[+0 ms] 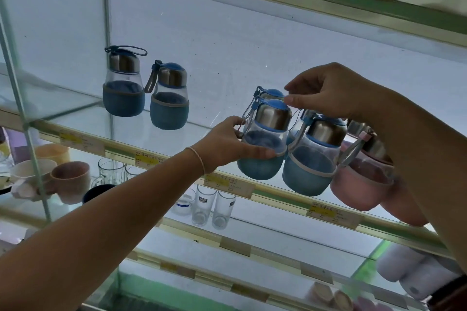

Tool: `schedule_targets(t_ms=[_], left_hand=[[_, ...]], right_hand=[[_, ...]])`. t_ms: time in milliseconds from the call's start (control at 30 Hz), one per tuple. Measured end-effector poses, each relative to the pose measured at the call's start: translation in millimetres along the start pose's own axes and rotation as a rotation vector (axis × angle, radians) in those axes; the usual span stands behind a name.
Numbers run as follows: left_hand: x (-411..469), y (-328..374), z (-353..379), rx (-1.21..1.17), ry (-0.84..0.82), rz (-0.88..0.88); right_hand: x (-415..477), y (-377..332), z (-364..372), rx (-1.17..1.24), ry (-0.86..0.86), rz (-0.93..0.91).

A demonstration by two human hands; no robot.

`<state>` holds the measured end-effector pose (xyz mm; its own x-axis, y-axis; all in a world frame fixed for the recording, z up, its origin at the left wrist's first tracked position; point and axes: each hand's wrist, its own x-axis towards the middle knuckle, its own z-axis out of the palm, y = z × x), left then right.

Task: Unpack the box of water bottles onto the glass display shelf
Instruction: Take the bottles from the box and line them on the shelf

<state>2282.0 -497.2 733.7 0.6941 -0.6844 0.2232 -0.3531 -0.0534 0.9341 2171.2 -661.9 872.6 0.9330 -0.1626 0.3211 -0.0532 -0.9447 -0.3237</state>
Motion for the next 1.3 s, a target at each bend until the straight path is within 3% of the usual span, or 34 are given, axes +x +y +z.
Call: schedule_targets(t_ms=[300,633,967,1100,1300], left_hand=[[10.2,7.4,-33.8,0.011,0.089,-0.063],[17.1,-5.3,-75.5,0.157,0.251,-0.061],[5.6,-28.3,-158.6,0.399,0.551,-0.008],[8.1,-45.2,-177.3,0.513,0.504,-0.132],[14.2,-57.3,-187.0,0.538,0.401,-0.145]], right_hand=[[10.6,5.1,-27.1,0.029,0.159,0.074],[31.3,-29.1,-8.9,-0.028,0.099,0.063],[83.7,-97.8,30.1,-0.075,0.033,-0.039],[108.2,-127.8,58.1,-0.081,-0.016,-0.077],[148.7,-161.0,106.2,-0.130,-0.050,-0.087]])
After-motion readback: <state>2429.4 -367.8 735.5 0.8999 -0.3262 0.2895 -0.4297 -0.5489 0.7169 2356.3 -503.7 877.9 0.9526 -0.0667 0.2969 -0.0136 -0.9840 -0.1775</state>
